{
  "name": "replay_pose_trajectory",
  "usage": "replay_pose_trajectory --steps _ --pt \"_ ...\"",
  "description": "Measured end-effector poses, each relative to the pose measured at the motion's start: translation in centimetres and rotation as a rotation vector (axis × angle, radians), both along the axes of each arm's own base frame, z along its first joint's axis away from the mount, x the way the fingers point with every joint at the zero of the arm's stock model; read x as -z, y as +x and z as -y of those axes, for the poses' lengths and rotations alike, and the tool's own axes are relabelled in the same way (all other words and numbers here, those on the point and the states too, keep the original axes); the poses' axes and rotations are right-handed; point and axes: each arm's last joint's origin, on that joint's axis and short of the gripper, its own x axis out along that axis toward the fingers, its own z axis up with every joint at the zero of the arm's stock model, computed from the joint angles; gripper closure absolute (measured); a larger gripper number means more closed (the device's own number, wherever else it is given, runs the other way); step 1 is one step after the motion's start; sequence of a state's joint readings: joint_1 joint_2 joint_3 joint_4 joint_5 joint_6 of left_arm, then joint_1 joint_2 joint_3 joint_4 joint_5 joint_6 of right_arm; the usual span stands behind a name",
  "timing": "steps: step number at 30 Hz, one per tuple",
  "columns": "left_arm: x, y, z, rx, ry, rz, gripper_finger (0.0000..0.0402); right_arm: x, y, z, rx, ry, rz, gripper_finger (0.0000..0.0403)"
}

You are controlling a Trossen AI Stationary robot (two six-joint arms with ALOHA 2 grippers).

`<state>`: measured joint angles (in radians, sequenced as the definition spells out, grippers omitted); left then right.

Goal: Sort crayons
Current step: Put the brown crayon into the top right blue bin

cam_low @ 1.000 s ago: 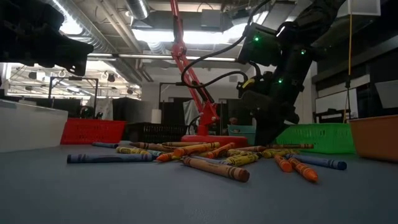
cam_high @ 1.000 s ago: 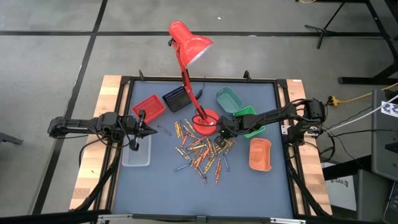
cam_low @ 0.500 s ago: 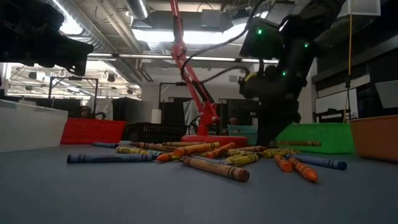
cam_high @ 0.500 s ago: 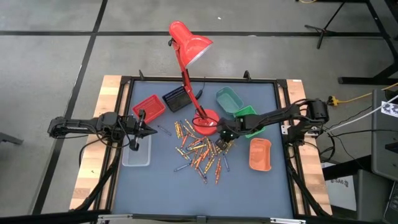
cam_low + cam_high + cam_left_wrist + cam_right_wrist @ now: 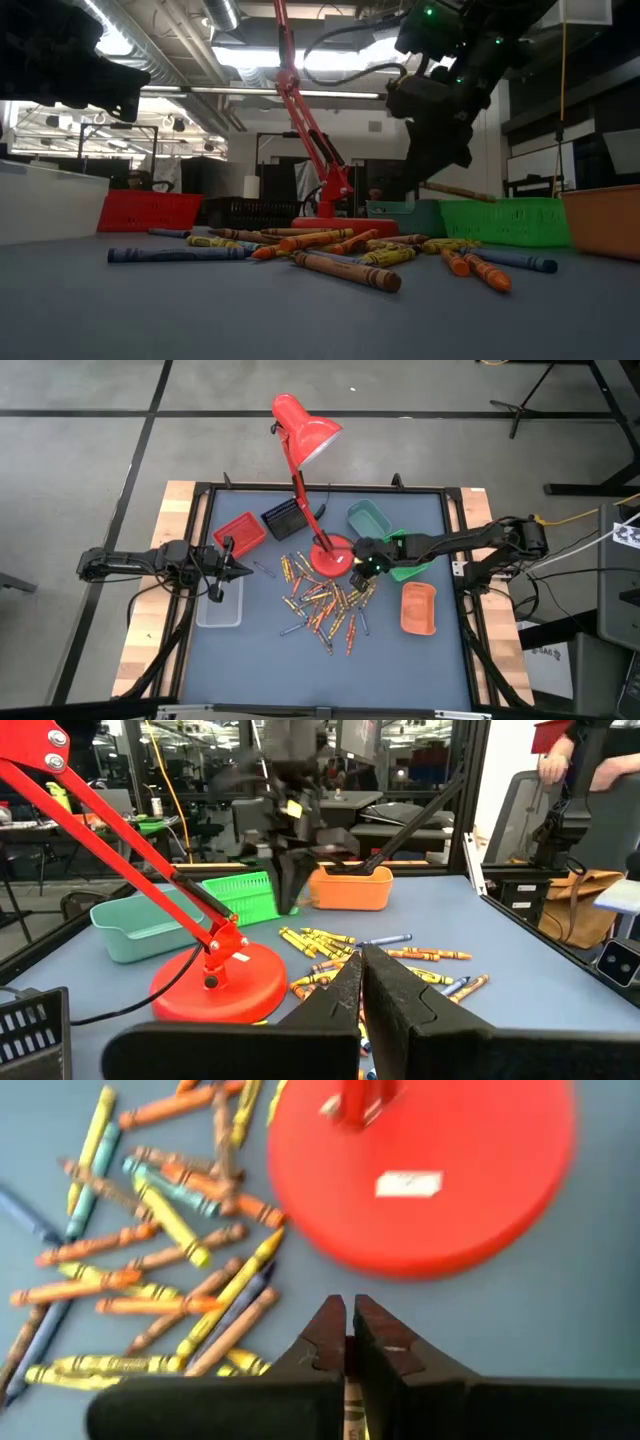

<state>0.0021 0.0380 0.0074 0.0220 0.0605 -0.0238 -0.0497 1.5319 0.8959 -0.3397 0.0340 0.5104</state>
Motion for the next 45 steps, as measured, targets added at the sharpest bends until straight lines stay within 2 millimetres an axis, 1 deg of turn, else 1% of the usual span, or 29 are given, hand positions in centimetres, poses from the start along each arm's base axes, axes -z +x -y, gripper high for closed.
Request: replay_pose_trajectory --steps 5,9,12,16,19,25,31,45 --pt "0.0 0.0 0.0 0.000 0.000 0.000 0.0401 -0.9 -0.5 2.6 0.048 -0.034 0.031 0.0396" --pt "0.0 0.0 0.0 0.000 0.000 0.000 0.0401 -1.2 -0.9 5.1 0.092 -0.071 0.054 0.0396" --pt "0.0 0.0 0.0 0.000 0.000 0.000 0.0401 -1.6 -0.9 7.0 0.117 -0.105 0.106 0.0396" --pt "0.0 0.0 0.0 0.000 0.000 0.000 0.0401 -2.2 -0.9 9.1 0.136 -0.081 0.204 0.0396" --pt "0.0 0.0 0.0 0.000 0.000 0.000 0.0401 -2.6 -1.2 10.5 0.146 -0.105 0.250 0.0395" --pt "0.0 0.0 0.0 0.000 0.000 0.000 0.0401 -2.7 -2.2 12.9 0.182 -0.223 0.227 0.0395" --pt "0.0 0.0 0.0 0.000 0.000 0.000 0.0401 -2.5 -2.8 14.0 0.205 -0.277 0.188 0.0395" --pt "0.0 0.0 0.0 0.000 0.000 0.000 0.0401 -2.5 -2.8 14.1 0.221 -0.297 0.177 0.0395"
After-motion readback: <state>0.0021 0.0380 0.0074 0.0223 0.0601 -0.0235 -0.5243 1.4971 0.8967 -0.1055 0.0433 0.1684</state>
